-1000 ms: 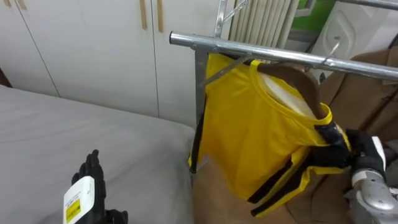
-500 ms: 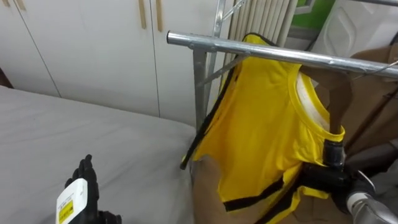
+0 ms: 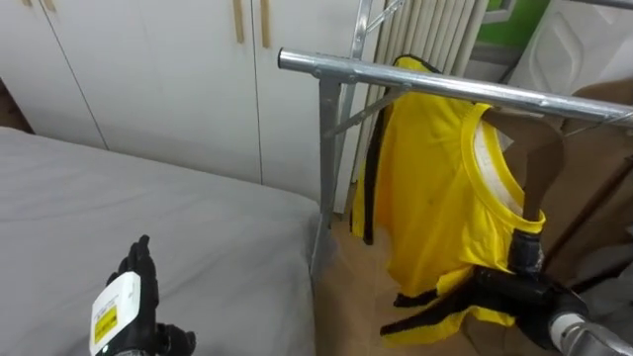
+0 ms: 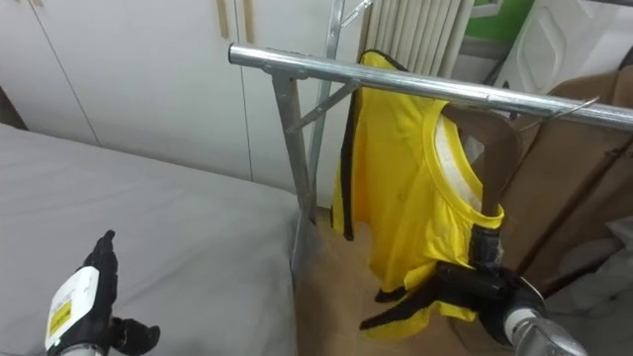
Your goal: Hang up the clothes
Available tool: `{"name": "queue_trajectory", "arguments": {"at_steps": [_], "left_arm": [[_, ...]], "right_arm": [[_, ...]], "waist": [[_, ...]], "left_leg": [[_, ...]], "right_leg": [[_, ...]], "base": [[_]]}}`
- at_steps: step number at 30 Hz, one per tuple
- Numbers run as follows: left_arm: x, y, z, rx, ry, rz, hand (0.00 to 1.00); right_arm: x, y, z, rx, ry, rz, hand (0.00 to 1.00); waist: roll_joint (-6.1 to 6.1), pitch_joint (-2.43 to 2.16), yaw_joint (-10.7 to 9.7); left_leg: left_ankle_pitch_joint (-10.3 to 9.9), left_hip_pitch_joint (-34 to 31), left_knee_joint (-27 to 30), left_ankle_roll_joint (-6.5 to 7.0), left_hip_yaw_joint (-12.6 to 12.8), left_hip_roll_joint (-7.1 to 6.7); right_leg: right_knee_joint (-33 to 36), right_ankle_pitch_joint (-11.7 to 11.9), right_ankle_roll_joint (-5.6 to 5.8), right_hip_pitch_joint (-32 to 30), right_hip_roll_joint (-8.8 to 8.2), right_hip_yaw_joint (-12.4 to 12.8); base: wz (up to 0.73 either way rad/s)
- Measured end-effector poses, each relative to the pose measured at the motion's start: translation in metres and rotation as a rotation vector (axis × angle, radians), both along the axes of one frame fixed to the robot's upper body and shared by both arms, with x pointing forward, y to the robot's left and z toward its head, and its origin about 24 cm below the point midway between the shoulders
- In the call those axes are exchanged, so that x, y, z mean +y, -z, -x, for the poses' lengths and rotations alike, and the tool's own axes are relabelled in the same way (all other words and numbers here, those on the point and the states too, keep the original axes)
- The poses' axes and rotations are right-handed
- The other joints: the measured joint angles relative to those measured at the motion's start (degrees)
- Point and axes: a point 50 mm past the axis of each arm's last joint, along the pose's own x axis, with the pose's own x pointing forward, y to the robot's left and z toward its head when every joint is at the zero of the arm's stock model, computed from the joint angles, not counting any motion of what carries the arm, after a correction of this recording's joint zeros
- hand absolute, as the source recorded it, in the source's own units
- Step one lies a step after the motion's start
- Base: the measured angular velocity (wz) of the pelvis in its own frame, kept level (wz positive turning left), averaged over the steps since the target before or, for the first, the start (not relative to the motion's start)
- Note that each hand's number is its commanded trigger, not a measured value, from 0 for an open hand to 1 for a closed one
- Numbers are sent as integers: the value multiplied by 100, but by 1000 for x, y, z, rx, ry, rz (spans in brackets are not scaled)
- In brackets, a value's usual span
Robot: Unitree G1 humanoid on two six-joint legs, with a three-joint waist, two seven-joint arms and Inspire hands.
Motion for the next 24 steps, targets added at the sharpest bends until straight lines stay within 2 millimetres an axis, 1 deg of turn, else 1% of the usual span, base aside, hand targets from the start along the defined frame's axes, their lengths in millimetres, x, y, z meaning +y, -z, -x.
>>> {"name": "queue_trajectory", "arguments": {"at_steps": [5,9,10,11,12,16,18,24], "left_arm": [[2,-13,-5,-50,6,-19,0],[0,-19,-8,-76,14,-19,0],[0,-19,-8,-76,14,-20,0],[-1,-19,-8,-75,17,-20,0],[-1,-18,-7,-72,18,-21,0],[-5,-15,-5,-62,33,-19,0],[-7,-15,-5,-60,42,-18,0],[-12,-13,-5,-53,63,-18,0]], "right_arm": [[-7,3,5,32,8,22,100],[-8,3,6,40,3,36,100],[-8,3,6,43,-1,42,55],[-9,4,7,46,-4,48,15],[-9,4,7,49,-7,53,0],[-10,8,11,82,-12,73,0],[-10,9,12,94,-28,88,0],[-12,14,18,133,-28,109,0]], "waist": [[-40,-18,-1],[-41,-18,-3],[-41,-18,-7],[-41,-18,-5],[-40,-17,-3],[-58,-12,3],[-85,-4,13],[-146,-3,12]], "left_leg": [[1,2,-1,0,-26,-5],[1,10,-1,0,-30,-6],[1,11,-1,0,-33,-6],[1,18,-1,0,-35,-6],[1,34,-2,0,-35,-6],[1,106,-12,0,-46,-5],[1,104,-12,0,-25,-6],[1,105,-19,0,-32,-2]], "right_leg": [[-8,0,0,10,-6,-18],[-9,0,1,23,-7,-21],[-9,0,0,25,-7,-21],[-9,0,0,32,-6,-21],[-13,0,1,49,-5,-19],[-87,0,1,120,-7,-21],[-89,0,1,109,-7,-16],[-88,1,1,122,-6,-18]], "base": [[1],[0],[0],[0],[0],[1],[0],[0]]}}
